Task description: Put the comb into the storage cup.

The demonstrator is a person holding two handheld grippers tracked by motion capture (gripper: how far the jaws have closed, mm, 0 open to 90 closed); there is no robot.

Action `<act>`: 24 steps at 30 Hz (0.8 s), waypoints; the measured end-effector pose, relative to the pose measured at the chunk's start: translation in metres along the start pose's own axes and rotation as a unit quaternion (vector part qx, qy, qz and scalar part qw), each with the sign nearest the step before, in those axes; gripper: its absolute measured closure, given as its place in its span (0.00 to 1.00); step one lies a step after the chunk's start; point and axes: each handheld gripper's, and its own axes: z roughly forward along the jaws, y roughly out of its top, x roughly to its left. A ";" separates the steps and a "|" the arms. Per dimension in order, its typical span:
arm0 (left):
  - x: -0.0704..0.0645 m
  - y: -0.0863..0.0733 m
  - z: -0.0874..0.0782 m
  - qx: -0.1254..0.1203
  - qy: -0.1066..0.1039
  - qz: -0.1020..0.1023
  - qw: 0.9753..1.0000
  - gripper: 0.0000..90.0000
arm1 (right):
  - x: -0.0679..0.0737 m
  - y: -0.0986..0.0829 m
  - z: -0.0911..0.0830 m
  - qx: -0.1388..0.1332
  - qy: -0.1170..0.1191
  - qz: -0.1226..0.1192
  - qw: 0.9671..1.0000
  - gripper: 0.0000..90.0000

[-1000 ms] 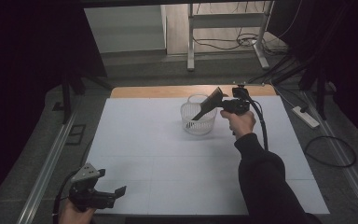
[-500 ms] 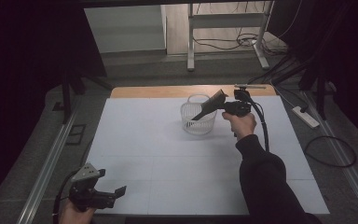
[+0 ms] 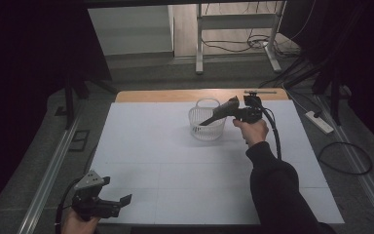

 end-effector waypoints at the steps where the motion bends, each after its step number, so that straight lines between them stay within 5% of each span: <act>1: 0.000 0.000 0.000 0.000 0.000 0.000 1.000 0.00 | 0.000 0.000 0.000 0.000 -0.001 -0.001 1.000 0.82; 24: 0.000 0.000 0.000 0.000 -0.001 0.000 1.000 0.00 | -0.004 -0.003 0.002 -0.002 -0.038 -0.021 0.999 0.72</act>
